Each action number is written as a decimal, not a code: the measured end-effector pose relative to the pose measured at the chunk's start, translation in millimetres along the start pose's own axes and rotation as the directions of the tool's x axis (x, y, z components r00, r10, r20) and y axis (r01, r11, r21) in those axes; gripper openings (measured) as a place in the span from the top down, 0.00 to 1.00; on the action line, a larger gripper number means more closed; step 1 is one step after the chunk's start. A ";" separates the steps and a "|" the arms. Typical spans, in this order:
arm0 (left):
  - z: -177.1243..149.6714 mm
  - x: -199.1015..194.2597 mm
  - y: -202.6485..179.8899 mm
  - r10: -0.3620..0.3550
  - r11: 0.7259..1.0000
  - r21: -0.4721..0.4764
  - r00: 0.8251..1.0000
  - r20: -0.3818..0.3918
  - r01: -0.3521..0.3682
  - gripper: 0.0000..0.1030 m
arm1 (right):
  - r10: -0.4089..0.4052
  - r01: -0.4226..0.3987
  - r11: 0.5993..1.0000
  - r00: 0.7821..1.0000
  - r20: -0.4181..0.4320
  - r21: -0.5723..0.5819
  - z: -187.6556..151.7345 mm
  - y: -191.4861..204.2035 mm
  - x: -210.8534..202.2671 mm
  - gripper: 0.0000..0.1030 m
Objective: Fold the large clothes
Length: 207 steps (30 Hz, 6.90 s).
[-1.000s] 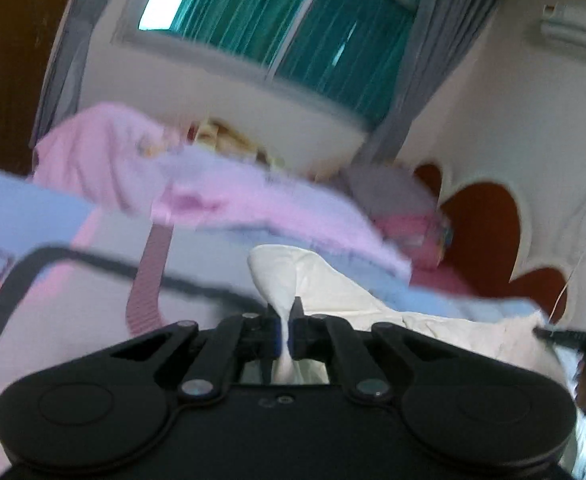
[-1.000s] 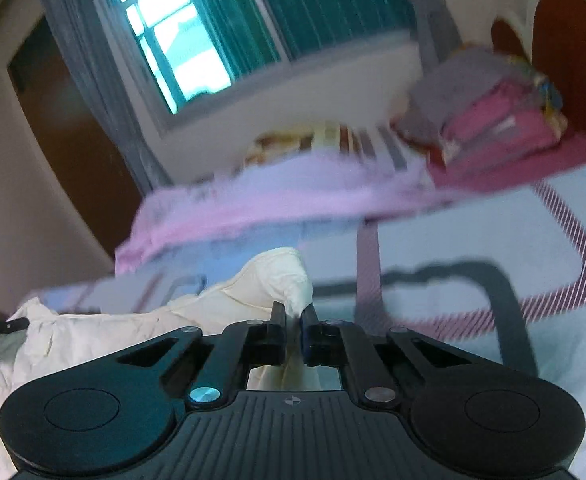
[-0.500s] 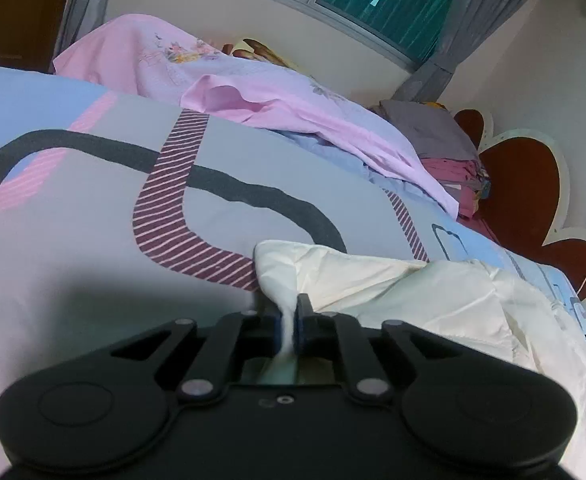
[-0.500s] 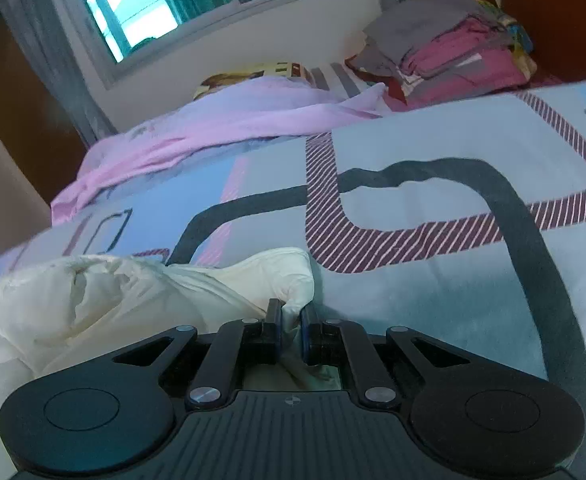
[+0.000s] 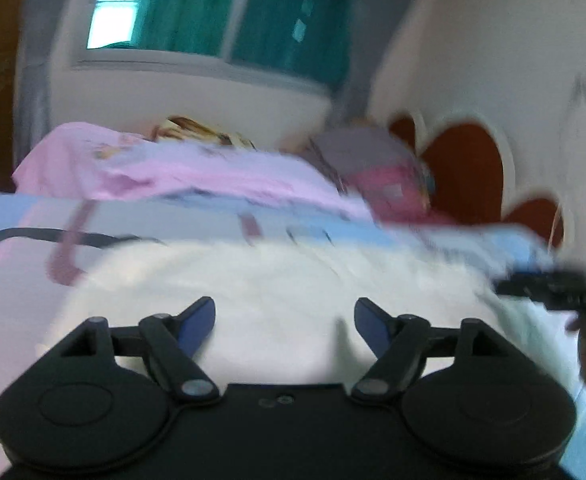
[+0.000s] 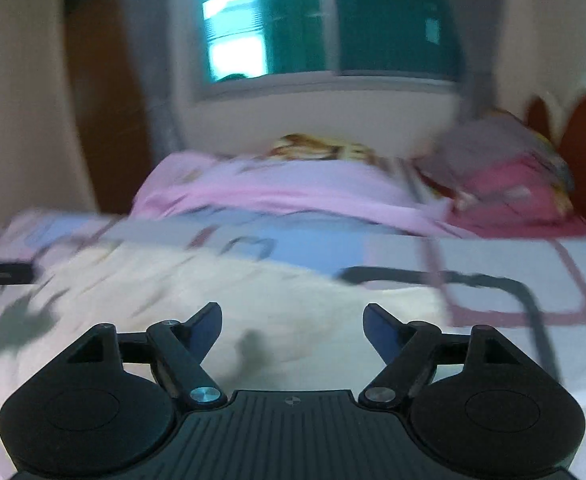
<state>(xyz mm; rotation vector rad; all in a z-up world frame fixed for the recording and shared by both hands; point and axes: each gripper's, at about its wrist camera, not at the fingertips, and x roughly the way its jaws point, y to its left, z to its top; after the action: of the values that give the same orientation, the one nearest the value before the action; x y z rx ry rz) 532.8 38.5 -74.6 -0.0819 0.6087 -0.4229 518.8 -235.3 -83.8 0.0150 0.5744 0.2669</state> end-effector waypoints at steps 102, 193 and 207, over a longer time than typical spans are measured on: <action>-161.9 -208.8 39.6 0.135 0.781 -0.619 0.990 0.037 -0.083 0.81 | 0.032 -0.022 0.668 0.999 0.001 0.744 -180.6 -67.0 -228.4 0.78; -220.4 -281.5 13.2 0.051 0.838 -0.545 0.989 0.137 0.032 0.77 | 0.060 0.033 0.922 0.972 -0.228 0.386 -179.8 144.7 -181.4 1.00; -117.3 -289.6 -138.8 0.005 0.995 -0.101 0.991 0.134 0.009 0.77 | 0.214 -0.136 0.818 0.974 -0.076 0.560 -192.9 72.2 -207.3 1.00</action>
<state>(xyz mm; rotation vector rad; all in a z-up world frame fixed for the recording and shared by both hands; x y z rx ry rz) 202.1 36.0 12.1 -0.2065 0.4972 -0.3849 230.1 -229.8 -128.7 0.6220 0.7739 0.2749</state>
